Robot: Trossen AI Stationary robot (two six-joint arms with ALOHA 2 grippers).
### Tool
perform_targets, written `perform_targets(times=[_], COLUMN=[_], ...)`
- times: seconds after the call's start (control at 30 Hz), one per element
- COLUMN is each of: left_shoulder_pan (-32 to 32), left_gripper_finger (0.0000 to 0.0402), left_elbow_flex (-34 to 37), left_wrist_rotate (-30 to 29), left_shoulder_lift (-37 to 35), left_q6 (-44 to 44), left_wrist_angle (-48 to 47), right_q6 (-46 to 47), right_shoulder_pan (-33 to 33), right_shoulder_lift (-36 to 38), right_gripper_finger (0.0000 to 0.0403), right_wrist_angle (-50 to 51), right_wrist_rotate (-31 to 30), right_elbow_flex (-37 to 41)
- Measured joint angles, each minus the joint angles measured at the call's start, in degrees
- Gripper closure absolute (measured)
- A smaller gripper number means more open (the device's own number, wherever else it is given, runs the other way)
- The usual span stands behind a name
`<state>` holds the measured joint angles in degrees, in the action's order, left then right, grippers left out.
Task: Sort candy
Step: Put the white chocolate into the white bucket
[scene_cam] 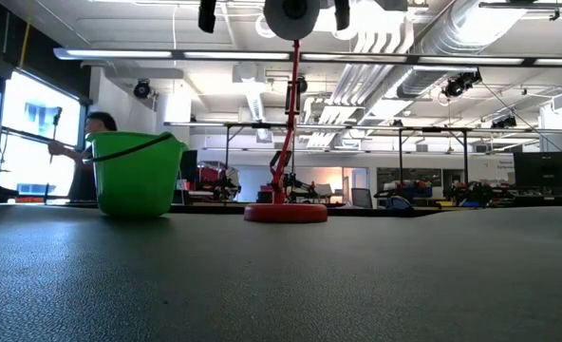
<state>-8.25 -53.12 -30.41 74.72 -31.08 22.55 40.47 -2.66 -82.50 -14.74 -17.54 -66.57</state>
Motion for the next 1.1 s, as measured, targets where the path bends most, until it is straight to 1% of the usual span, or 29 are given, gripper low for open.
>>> perform_targets(times=[0.13, 0.3, 0.6, 0.73, 0.87, 1.0, 1.1], left_shoulder_pan=[0.04, 0.00, -0.02, -0.02, -0.02, -0.02, -0.02], left_gripper_finger=[0.0369, 0.0340, 0.0262, 0.0237, 0.0228, 0.0227, 0.0227], left_elbow_flex=[0.04, 0.04, 0.04, 0.04, 0.04, 0.03, 0.02], left_wrist_rotate=[2.89, 4.04, 4.60, 4.70, 4.63, 4.55, 4.45], left_shoulder_lift=[-0.07, -0.05, -0.05, -1.11, -2.81, -5.19, -7.29], left_q6=[1.86, 3.17, 5.43, 5.38, 4.53, 1.93, 0.59], left_wrist_angle=[-0.07, -0.18, -1.07, -5.08, -9.89, -15.77, -20.77], right_q6=[0.00, -0.02, 0.00, 0.00, -0.04, 0.19, 2.73], right_shoulder_pan=[-0.02, -0.04, 0.07, 0.80, 1.70, 2.59, 2.62], right_shoulder_lift=[0.11, 0.09, 0.03, 1.13, 3.13, 6.10, 8.65], right_gripper_finger=[0.0398, 0.0398, 0.0399, 0.0399, 0.0399, 0.0399, 0.0399], right_wrist_angle=[0.39, 0.45, 1.78, 4.15, 7.15, 13.16, 20.36], right_wrist_rotate=[0.07, 0.47, 0.55, 0.50, 0.53, 4.06, 7.40], right_elbow_flex=[0.00, 0.00, 0.00, 0.00, -0.07, -0.07, -0.07])
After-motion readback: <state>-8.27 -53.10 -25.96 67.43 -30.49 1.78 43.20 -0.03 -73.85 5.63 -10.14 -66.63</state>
